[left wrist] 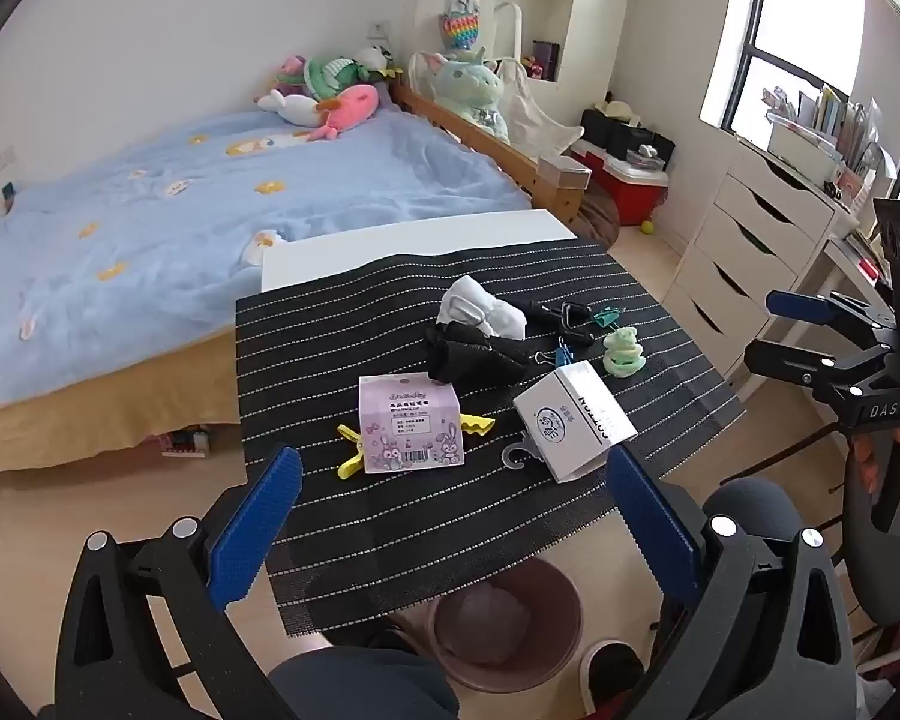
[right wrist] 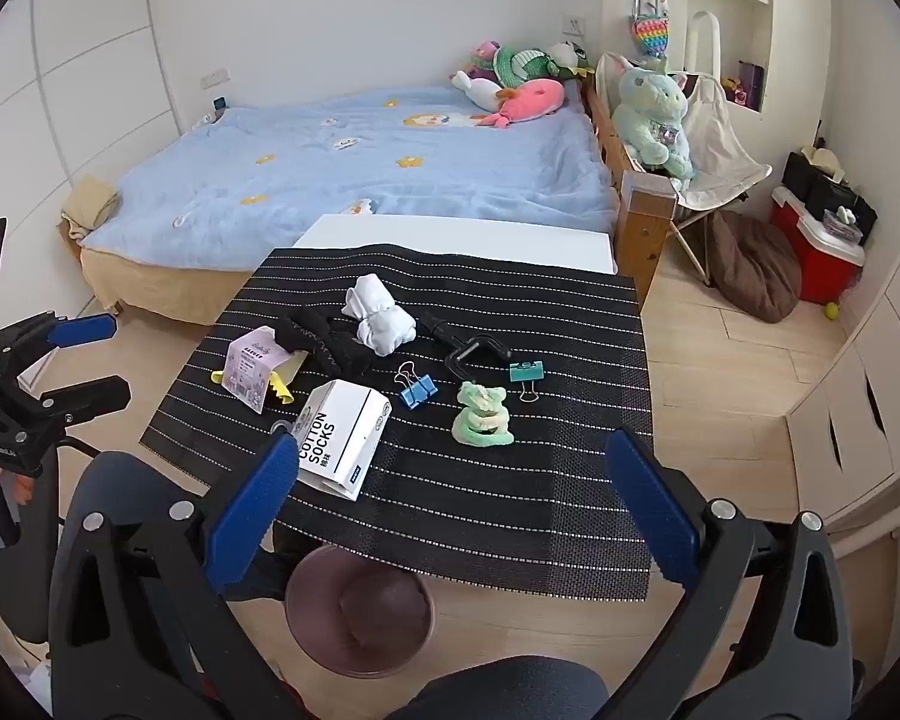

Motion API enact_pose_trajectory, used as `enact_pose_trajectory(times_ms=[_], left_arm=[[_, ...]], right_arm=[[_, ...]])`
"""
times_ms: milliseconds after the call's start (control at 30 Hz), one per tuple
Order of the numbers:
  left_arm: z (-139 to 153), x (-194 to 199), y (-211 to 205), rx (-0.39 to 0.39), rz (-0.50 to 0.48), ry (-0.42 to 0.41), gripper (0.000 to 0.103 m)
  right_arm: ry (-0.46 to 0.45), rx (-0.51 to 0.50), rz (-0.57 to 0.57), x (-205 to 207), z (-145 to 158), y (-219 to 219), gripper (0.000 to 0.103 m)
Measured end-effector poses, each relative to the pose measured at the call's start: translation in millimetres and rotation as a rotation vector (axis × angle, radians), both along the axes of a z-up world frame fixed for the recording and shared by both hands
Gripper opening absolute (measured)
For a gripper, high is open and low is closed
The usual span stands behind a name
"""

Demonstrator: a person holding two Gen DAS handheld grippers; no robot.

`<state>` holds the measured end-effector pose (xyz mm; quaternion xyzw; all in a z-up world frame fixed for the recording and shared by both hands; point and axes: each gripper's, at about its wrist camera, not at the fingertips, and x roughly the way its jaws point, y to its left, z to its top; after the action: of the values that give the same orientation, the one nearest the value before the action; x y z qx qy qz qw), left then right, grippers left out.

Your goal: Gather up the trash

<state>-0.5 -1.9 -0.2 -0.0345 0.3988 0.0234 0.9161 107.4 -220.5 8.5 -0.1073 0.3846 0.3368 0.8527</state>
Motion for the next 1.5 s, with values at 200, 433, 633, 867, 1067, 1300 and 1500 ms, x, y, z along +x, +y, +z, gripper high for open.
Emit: enact_pose_trajectory(times_ms=[200, 433, 633, 867, 1067, 1300, 1500], left_arm=[[-4.7, 0.4, -8.4, -0.018, -0.005, 0.021, 0.097], [-7.4, 0.7, 9.4, -0.068, 0.043, 0.02, 0.097], [-5.7, -0.3, 7.3, -0.039, 0.033, -0.006, 0.097], [-4.1, -1.9, 7.5, -0.045, 0.033, -0.018, 0.097], [-2.5, -3.0, 3.6, -0.018, 0.02, -0.037, 0.097], [-1.2, -4.4, 4.3, -0.029, 0.016, -0.052, 0.097], [-1.0, -4.9, 4.5, -0.033, 0.02, -0.057, 0.097]], right_arm=[[-0.008, 0.01, -0.003, -0.5, -2.7, -1.5, 0.1], [0.005, -0.004, -0.022, 1.1, -9.7, -7.3, 0.1], [0.008, -0.021, -0.031, 2.5, -11.2, -5.1, 0.1], [0.014, 0.002, -0.028, 1.2, -10.5, -6.4, 0.1], [0.023, 0.009, -0.03, 2.7, -8.5, -6.6, 0.1], [0.035, 0.019, -0.033, 4.3, -8.6, -7.8, 0.1], [0.035, 0.017, -0.035, 4.2, -8.2, -7.6, 0.1]])
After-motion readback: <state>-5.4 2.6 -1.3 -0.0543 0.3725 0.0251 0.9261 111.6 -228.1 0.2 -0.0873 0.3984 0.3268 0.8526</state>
